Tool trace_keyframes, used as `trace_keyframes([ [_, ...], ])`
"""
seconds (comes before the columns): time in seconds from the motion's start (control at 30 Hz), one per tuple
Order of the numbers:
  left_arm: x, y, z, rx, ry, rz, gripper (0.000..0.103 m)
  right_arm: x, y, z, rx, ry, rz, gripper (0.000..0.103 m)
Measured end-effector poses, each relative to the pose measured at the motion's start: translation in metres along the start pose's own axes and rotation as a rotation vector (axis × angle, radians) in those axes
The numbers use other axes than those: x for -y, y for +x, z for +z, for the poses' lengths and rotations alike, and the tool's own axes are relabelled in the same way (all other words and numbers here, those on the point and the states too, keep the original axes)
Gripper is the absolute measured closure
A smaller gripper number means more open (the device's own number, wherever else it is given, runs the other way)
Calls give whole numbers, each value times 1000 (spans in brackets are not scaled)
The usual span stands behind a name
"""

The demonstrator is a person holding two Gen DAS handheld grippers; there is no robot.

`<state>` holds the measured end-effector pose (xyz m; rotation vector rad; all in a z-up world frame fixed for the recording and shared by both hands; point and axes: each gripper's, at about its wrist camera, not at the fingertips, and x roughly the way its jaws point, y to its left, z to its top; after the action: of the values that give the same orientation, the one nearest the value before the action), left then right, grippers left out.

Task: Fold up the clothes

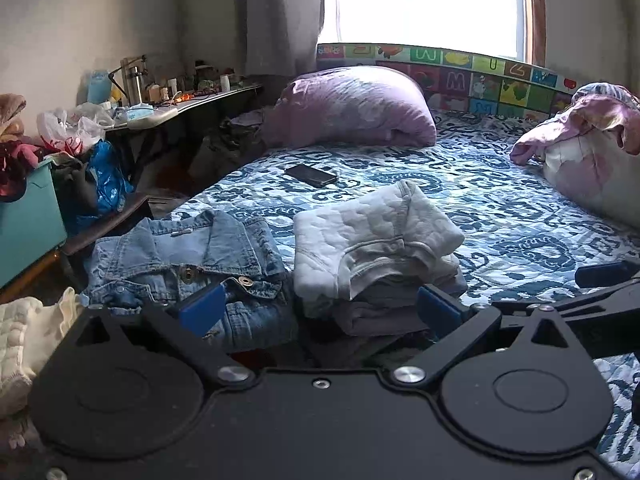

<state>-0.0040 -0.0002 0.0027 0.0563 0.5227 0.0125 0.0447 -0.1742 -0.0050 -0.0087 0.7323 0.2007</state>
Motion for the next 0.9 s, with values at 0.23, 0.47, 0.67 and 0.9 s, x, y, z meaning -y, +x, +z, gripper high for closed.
trace_keyframes([
  [0.23, 1, -5, 0, -20, -11, -8, 0, -1, -5, -1, 2, 7, 6, 0],
  [0.47, -3, -11, 1, -18, -31, -15, 0, -5, -13, -2, 4, -6, 0, 0],
  [0.67, -6, -13, 0, -20, -38, -18, 0, -6, -14, -2, 2, -10, -1, 0],
  [0.9, -10, -12, -3, -28, -46, -18, 0, -10, -13, -3, 3, -18, -3, 0],
])
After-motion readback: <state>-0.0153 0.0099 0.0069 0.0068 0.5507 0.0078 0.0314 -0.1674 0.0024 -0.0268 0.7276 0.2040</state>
